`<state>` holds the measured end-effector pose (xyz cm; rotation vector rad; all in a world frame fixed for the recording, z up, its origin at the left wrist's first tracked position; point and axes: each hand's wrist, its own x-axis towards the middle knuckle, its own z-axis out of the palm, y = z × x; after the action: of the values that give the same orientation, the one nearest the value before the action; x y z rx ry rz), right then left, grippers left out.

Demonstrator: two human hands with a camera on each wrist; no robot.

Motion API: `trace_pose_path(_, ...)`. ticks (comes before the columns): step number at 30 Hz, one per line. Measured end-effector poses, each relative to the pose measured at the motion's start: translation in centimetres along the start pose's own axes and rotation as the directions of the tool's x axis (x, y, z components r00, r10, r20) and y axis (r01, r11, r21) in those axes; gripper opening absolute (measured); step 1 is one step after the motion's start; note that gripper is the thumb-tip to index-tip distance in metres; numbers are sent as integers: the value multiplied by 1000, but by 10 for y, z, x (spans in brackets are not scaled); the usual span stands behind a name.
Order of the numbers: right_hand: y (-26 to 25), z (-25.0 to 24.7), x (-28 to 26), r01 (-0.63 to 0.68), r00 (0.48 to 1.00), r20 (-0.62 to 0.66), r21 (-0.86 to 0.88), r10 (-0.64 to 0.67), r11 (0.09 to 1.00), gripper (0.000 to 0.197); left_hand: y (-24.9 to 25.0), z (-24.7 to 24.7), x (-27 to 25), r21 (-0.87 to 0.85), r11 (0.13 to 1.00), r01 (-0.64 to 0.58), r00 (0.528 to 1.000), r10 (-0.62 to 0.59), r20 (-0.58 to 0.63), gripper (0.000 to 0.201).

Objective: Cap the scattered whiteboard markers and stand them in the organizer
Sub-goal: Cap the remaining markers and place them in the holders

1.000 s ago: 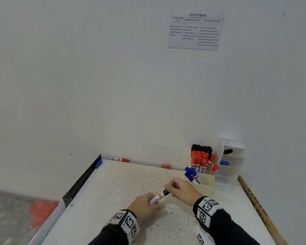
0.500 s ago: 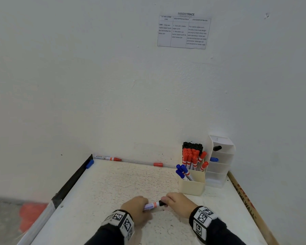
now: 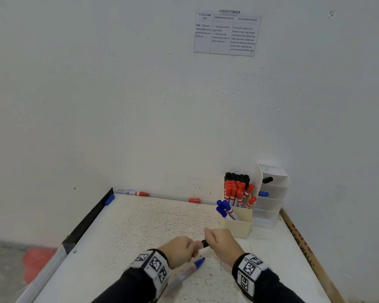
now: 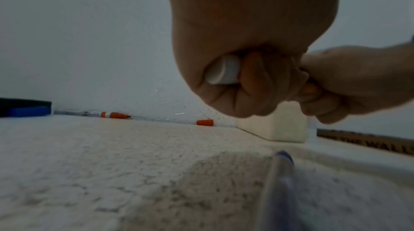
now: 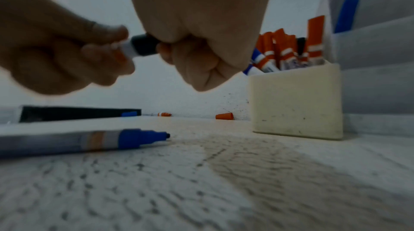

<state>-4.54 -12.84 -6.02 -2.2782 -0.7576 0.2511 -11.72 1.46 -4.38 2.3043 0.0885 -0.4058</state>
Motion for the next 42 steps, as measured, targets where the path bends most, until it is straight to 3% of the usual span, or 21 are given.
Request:
trace_pose_path(3, 2, -4, -3, 51, 998, -47, 40, -49, 998, 44, 5, -2, 1, -154, 988, 29, 999, -22, 41, 40)
trace_pose_path(5, 4, -12, -2, 66, 997, -37, 33, -65, 997, 41, 9, 6, 4, -109, 994, -7, 999, 3, -39, 38)
trace_pose_path(7, 9, -24, -2, 53, 999, -9, -47, -53, 997, 41, 10, 16, 8, -34, 999, 27, 999, -28, -33, 31)
trace_pose_path(10, 18, -49, -7, -6, 998, -62, -55, 2, 998, 37, 7, 33, 10, 251, 950, 187, 976, -209, 62, 99)
trace_pose_path(11, 20, -58, -11, -26, 995, -94, -39, 23, 999, 34, 9, 37, 10, 308, 925, 220, 965, -253, 69, 111)
trace_pose_path(13, 24, -76, -20, -43, 985, -166, 27, 47, 999, 28, 12, 39, 9, 355, 900, 251, 956, -288, 53, 104)
trace_pose_path(15, 25, -93, -29, -23, 963, -265, 123, 56, 992, 20, 13, 36, 10, 370, 889, 269, 952, -305, 41, 73)
trace_pose_path(17, 27, -111, -35, 31, 908, -418, 134, 28, 991, 17, 11, 31, 13, 376, 887, 268, 959, -284, -12, 48)
trace_pose_path(19, 30, -127, -39, 71, 824, -566, 80, -13, 994, 18, 10, 27, 17, 357, 893, 274, 961, -264, -77, 40)
trace_pose_path(23, 30, -161, -41, 107, 583, -809, -19, -78, 994, 7, 7, 16, 26, 234, 921, 311, 938, -259, -229, 35)
trace_pose_path(25, 32, -175, -40, 103, 474, -868, -114, -149, 988, 8, 2, 8, 27, 167, 932, 322, 920, -266, -289, 34)
trace_pose_path(27, 33, -184, -36, 89, 432, -884, -154, -177, 984, 13, -4, 1, 27, 128, 931, 342, 900, -285, -330, 33)
trace_pose_path(29, 33, -187, -31, 96, 451, -875, -149, -176, 984, 17, -10, -5, 26, 103, 928, 358, 887, -304, -349, 32)
trace_pose_path(33, 32, -181, -14, 70, 562, -825, -37, -70, 997, 25, -21, -14, 22, 52, 933, 357, 875, -315, -367, 31)
trace_pose_path(36, 32, -173, 0, 57, 573, -819, 32, -6, 998, 21, -29, -21, 16, 9, 934, 356, 867, -327, -376, 30)
trace_pose_path(40, 34, -162, 17, -68, 656, -752, 31, 68, 997, 15, -40, -33, 10, -107, 933, 344, 864, -359, -353, 29)
trace_pose_path(42, 34, -159, 22, -101, 655, -748, 52, 105, 994, 16, -47, -38, 7, -196, 925, 325, 867, -374, -330, 26)
